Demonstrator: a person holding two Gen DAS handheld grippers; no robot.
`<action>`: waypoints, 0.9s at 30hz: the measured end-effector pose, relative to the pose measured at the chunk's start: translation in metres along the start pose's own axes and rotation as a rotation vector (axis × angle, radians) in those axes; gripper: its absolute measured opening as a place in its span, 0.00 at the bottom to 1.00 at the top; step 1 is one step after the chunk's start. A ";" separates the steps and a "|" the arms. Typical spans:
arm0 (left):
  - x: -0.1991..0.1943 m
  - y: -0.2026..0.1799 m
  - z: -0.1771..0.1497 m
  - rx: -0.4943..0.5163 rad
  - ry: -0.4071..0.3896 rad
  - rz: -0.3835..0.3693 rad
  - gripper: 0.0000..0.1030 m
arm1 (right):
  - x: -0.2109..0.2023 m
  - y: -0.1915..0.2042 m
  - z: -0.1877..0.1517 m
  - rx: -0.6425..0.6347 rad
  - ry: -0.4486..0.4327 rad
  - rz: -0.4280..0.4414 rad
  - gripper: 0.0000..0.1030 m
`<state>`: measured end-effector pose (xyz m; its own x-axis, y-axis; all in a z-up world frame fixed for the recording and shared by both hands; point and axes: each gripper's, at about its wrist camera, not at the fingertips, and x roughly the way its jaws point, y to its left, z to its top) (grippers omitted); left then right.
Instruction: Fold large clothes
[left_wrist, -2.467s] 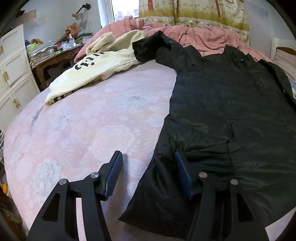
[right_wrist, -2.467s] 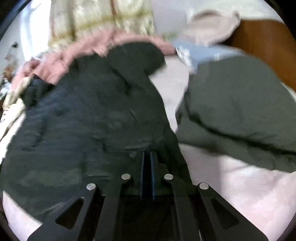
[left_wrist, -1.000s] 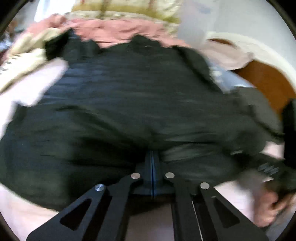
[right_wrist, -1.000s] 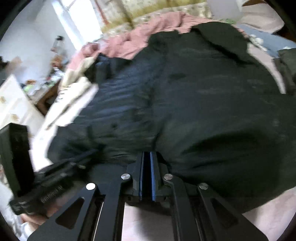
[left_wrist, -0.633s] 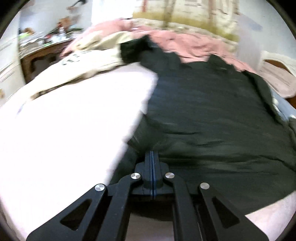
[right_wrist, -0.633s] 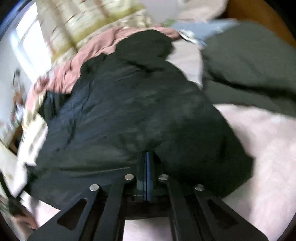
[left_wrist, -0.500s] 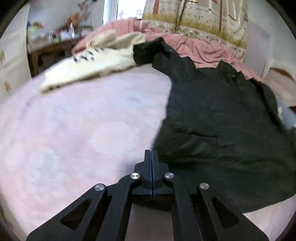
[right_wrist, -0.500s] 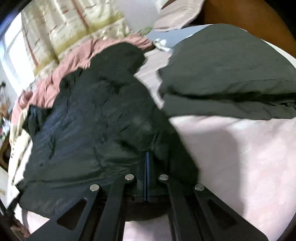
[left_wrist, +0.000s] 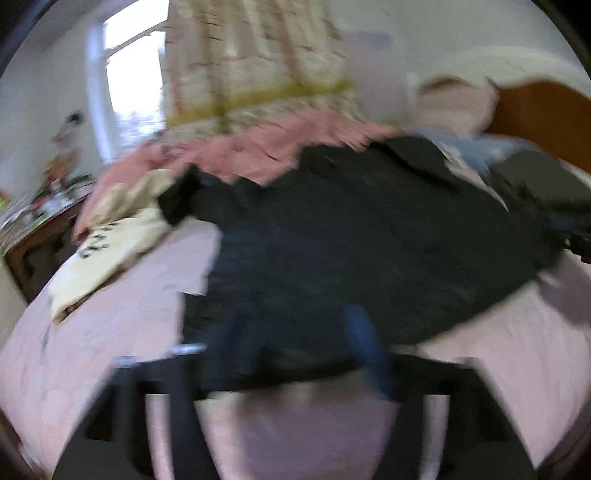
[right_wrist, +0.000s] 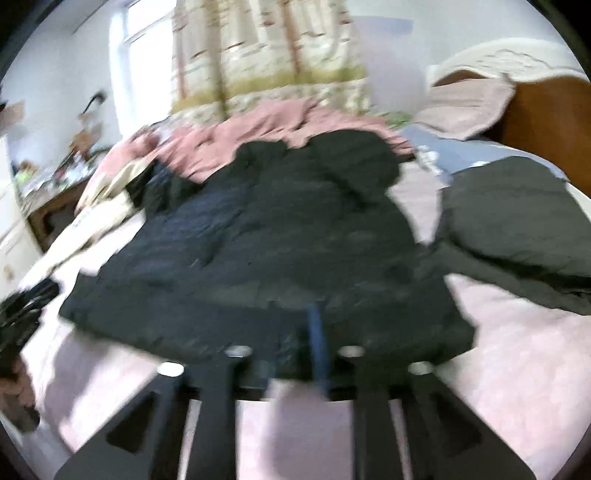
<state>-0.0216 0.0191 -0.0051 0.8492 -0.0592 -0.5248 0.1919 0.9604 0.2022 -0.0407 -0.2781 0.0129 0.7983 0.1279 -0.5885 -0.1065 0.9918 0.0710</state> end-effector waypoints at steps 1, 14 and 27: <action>0.000 -0.006 -0.002 0.023 0.008 -0.005 0.69 | -0.001 0.008 -0.005 -0.034 -0.007 -0.011 0.72; 0.035 -0.038 -0.021 0.186 0.166 0.031 0.80 | 0.038 0.052 -0.028 -0.336 0.136 -0.191 0.73; 0.014 -0.029 -0.017 0.158 0.229 0.050 0.08 | 0.026 0.052 -0.032 -0.395 0.144 -0.200 0.13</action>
<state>-0.0235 -0.0053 -0.0329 0.7300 0.0676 -0.6801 0.2417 0.9053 0.3494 -0.0448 -0.2231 -0.0240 0.7387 -0.0955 -0.6672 -0.1985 0.9152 -0.3507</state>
